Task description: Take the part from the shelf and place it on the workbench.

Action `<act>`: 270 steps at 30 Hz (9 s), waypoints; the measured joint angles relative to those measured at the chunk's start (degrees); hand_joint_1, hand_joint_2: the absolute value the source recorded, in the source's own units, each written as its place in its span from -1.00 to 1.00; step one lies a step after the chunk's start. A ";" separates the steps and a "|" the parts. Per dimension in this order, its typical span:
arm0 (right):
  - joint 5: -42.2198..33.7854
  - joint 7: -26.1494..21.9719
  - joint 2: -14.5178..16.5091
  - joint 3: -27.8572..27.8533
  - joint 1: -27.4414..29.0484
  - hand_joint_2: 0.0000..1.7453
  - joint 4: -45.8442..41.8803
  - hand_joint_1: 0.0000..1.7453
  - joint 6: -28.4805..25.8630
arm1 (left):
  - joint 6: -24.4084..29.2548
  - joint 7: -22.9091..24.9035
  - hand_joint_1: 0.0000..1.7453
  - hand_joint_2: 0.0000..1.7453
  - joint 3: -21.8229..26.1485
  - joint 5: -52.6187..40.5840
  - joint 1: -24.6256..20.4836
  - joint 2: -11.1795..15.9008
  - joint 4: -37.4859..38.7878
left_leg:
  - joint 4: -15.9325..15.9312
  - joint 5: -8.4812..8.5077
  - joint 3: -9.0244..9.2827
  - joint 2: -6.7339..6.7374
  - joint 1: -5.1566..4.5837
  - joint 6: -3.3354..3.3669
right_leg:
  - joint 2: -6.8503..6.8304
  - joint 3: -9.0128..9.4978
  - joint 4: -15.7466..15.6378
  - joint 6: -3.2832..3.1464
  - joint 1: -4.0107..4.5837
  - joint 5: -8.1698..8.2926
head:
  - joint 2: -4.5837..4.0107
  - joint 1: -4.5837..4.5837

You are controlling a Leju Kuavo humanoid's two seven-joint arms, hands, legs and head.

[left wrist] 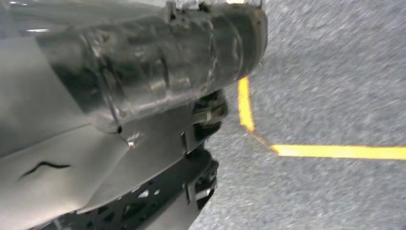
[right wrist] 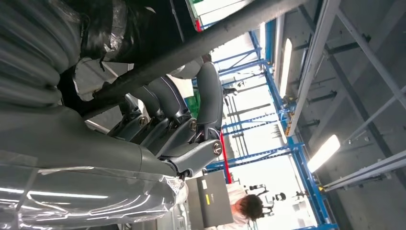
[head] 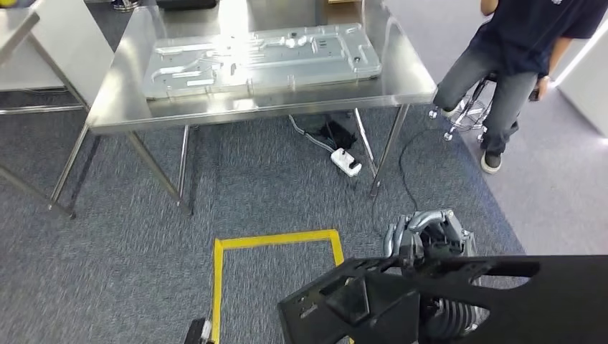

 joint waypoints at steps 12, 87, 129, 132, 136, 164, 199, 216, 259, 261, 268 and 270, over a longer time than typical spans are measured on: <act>1.90 1.04 0.01 -0.01 0.18 1.00 0.41 0.94 -0.90 | 0.23 0.14 -1.00 -1.00 0.00 0.01 -0.07 0.02 0.00 | 1.54 -6.08 6.17 -0.23 0.34 -2.33 | -0.11 -6.56 -4.66 -0.78 -0.25 7.42 | -0.01 0.53; 1.83 2.33 0.29 -0.01 -0.97 1.00 1.23 0.94 1.05 | -0.89 1.10 -1.00 -1.00 -0.11 0.03 0.23 1.34 0.07 | 2.94 3.20 -6.12 0.38 0.54 -3.12 | 0.57 2.64 -6.52 -1.81 0.80 0.61 | 0.00 0.95; 56.13 51.40 -19.69 -5.36 -28.88 1.00 10.35 0.94 23.71 | -2.85 4.97 -1.00 -1.00 -2.28 -3.69 -1.02 1.99 0.09 | 1.42 -0.36 -0.88 0.29 0.88 -1.25 | 0.15 -10.88 5.13 0.70 -0.22 4.18 | 0.00 2.10; 58.97 51.58 -23.32 -7.28 -29.91 1.00 11.02 0.94 28.17 | -2.86 5.00 -1.00 -1.00 -2.66 -3.87 -1.14 1.97 0.09 | 3.22 -1.59 -1.42 0.07 0.75 -2.16 | 0.07 -6.82 -3.18 0.77 -0.40 6.64 | 0.00 2.28; 60.94 51.62 -28.81 -10.48 -30.12 1.00 11.61 0.94 35.30 | -3.01 4.99 -1.00 -1.00 -2.87 -4.16 -1.15 1.97 0.09 | 4.39 -2.56 -1.90 0.15 0.74 -2.95 | 0.19 -6.52 -3.60 -0.57 -0.36 6.29 | 0.00 2.34; 65.85 51.60 -44.76 -34.67 -9.53 1.00 15.93 0.94 42.49 | -3.29 3.73 -1.00 -1.00 -2.93 -2.39 -1.07 1.96 0.09 | 3.59 -1.29 -2.40 0.06 0.06 -1.77 | 0.20 -6.33 -3.46 0.35 -0.40 5.81 | 0.00 2.51; 86.42 38.93 -9.76 12.48 -40.26 1.00 9.89 0.94 45.16 | -2.02 6.61 -1.00 -1.00 -2.96 -5.63 -4.20 1.20 0.07 | 8.13 -3.42 -5.14 0.06 0.54 -3.81 | 0.02 -6.56 -3.27 -1.95 -0.14 6.23 | 0.00 2.48; 83.71 40.31 -7.04 17.26 -40.24 -1.00 13.79 -1.00 44.12 | -1.21 6.45 -1.00 1.00 -2.97 -7.18 -4.06 1.33 0.07 | 0.95 0.91 -1.85 0.38 0.47 -1.23 | 0.04 -11.07 6.22 -0.55 0.65 0.88 | 0.00 2.61; 63.96 51.30 -18.57 -0.08 -37.48 -1.00 16.22 -1.00 34.45 | -1.13 6.25 -1.00 -1.00 -2.99 -7.42 -2.33 3.48 0.09 | 5.12 -1.94 -3.56 0.39 0.44 -3.09 | 0.04 -5.95 -4.21 -1.60 0.08 6.46 | 0.00 2.49; 61.71 51.58 -21.54 -2.43 -36.72 -1.00 16.68 -1.00 36.90 | -1.21 6.20 -1.00 -1.00 -2.99 -7.33 -2.21 3.60 0.09 | 11.12 -5.23 -6.16 0.41 0.71 -3.59 | -0.04 -5.77 -4.39 -1.86 0.02 6.53 | 0.00 2.33; 57.93 51.64 -30.94 -9.88 -33.20 -1.00 18.71 -1.00 39.56 | -1.44 6.08 -1.00 -1.00 -2.99 -7.19 -1.34 4.05 0.09 | 7.28 -0.95 -4.53 0.34 0.90 -3.11 | 0.16 -5.55 -4.40 -1.70 0.15 6.29 | 0.00 2.33; 57.55 51.64 -33.27 -11.89 -31.41 -1.00 19.01 -1.00 41.60 | -1.43 5.97 -1.00 -1.00 -2.99 -7.14 -1.39 4.29 0.09 | 3.33 -0.34 -2.59 0.25 0.52 -2.67 | 0.20 -5.65 -4.54 -1.17 0.12 6.37 | 0.00 2.36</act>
